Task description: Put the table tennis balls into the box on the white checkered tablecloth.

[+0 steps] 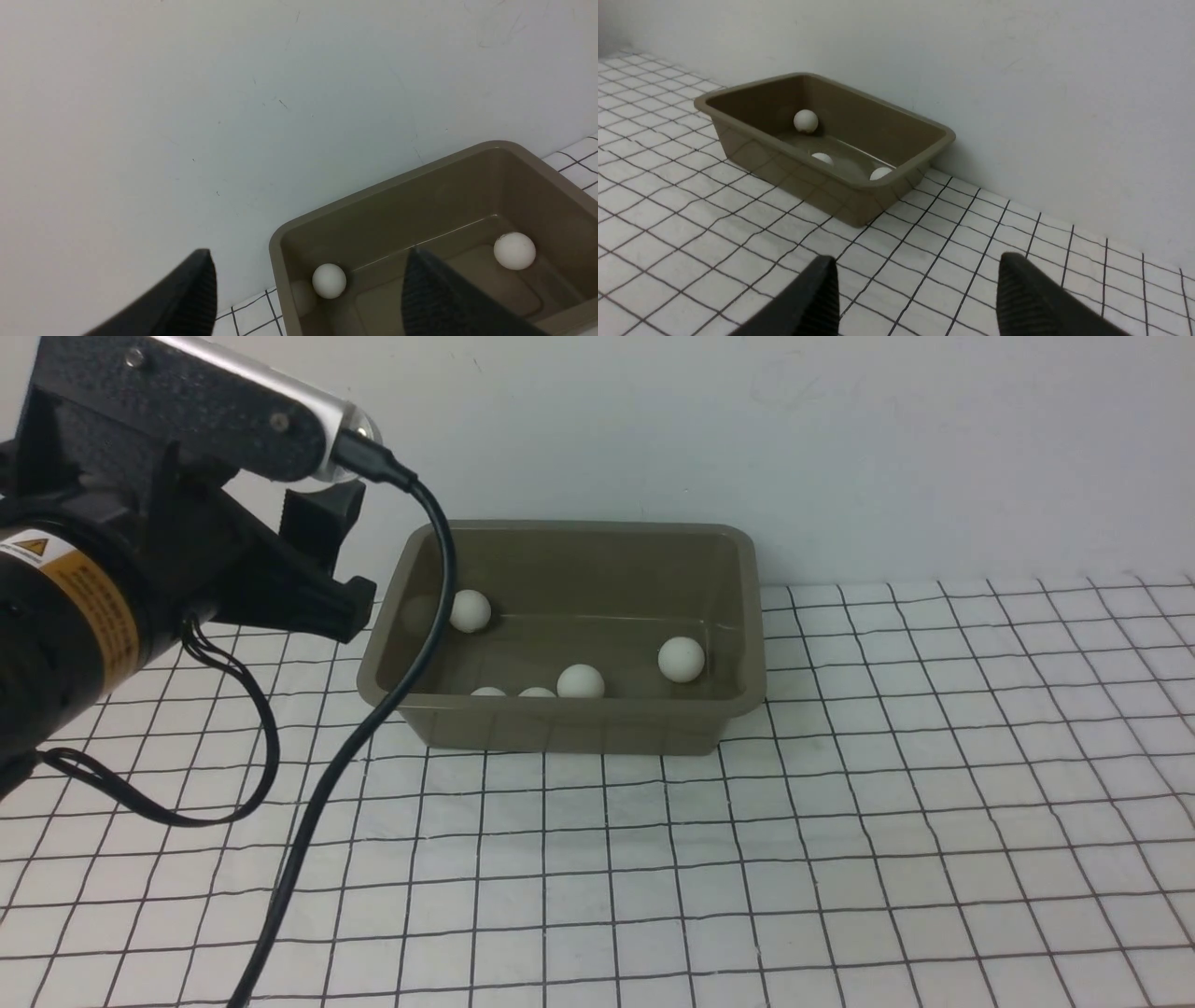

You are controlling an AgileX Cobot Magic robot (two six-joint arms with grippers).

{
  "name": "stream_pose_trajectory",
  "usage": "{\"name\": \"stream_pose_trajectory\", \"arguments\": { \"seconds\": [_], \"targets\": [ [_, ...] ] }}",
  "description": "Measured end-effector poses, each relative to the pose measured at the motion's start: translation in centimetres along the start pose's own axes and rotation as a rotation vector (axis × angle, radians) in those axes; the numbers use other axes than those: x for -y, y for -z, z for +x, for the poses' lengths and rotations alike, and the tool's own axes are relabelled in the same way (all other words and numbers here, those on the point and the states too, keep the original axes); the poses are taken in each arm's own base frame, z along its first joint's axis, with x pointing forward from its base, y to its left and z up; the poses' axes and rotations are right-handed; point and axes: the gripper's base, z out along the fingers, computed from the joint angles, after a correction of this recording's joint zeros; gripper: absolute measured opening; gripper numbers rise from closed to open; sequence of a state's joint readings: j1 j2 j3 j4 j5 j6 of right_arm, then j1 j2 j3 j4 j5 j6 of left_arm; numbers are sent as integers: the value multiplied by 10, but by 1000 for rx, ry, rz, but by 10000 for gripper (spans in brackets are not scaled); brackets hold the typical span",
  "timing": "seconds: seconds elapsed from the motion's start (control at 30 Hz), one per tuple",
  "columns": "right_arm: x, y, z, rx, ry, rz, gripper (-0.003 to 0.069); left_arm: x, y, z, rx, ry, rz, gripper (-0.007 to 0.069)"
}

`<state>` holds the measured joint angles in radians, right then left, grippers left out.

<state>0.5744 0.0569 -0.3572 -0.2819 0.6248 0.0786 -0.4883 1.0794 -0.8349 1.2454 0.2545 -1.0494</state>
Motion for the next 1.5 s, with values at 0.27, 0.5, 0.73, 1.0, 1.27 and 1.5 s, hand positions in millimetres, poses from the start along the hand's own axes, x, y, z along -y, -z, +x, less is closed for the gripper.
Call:
{"name": "stream_pose_trajectory", "arguments": {
  "seconds": [0.27,0.5,0.73,1.0,1.27,1.5],
  "targets": [
    [-9,-15,32,-78,18,-24,420,3,0,-2,18,-8,28,478],
    [-10,-16,33,-77,18,-26,420,4,0,-2,25,2,39,478],
    [-10,-16,33,-75,11,-29,420,4,0,-2,28,31,46,478],
    [-10,-16,33,-75,6,-31,420,17,2,-10,109,-15,184,478],
    [-10,-16,33,-75,6,-31,420,40,11,-16,235,-212,430,478],
    [-10,-16,33,-75,6,-31,420,52,18,-15,252,-249,584,478]
  ]
}}
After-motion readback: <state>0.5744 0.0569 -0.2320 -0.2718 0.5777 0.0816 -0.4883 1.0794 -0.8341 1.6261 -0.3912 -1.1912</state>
